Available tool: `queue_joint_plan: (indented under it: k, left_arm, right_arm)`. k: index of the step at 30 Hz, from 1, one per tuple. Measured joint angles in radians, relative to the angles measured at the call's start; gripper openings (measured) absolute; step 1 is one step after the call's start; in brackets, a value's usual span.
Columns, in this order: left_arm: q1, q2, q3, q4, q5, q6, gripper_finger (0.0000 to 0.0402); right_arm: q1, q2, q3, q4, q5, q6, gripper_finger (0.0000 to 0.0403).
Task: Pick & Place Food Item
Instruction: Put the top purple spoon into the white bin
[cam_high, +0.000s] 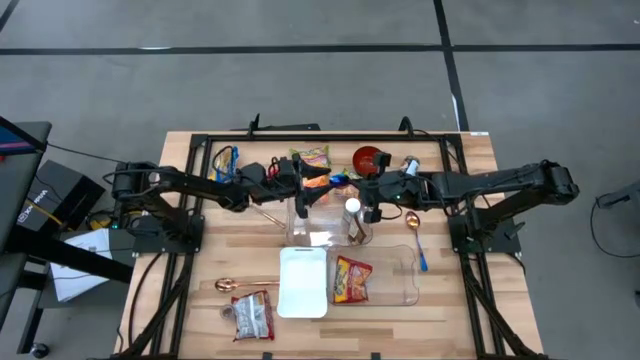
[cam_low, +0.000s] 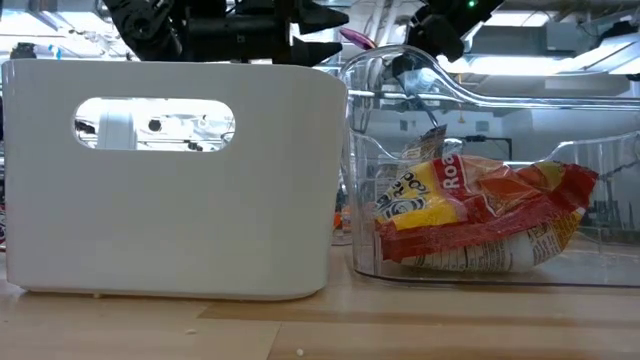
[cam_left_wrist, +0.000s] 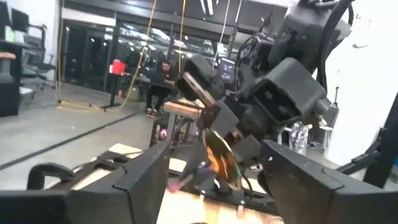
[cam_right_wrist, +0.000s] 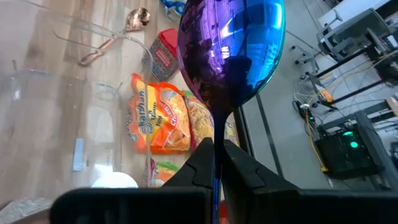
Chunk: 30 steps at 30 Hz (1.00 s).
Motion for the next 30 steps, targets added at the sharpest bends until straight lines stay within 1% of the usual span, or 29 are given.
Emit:
queue_joint_plan:
  k: [5,15,19,24,30]
  left_arm:
    - [0.003,0.000,0.017,-0.034,0.008,-0.009,0.0197]
    - [0.005,0.000,0.021,-0.039,0.017,-0.037,0.0118]
    - [0.005,0.000,0.021,-0.039,0.017,-0.059,0.0077]
    - [0.005,0.000,0.021,-0.036,0.017,-0.068,0.0014]
    - [0.005,0.000,0.021,-0.032,0.018,-0.081,0.0004]
  right_arm:
    - [0.000,0.000,0.000,0.001,0.002,-0.012,0.0006]
    - [0.000,0.000,0.000,0.001,0.005,-0.016,0.0006]
    - [0.000,0.000,0.000,0.001,0.005,-0.016,0.0006]
    - [0.000,0.000,0.000,0.001,0.007,-0.019,0.0006]
    - [0.002,0.000,0.000,0.001,0.006,-0.023,0.0011]
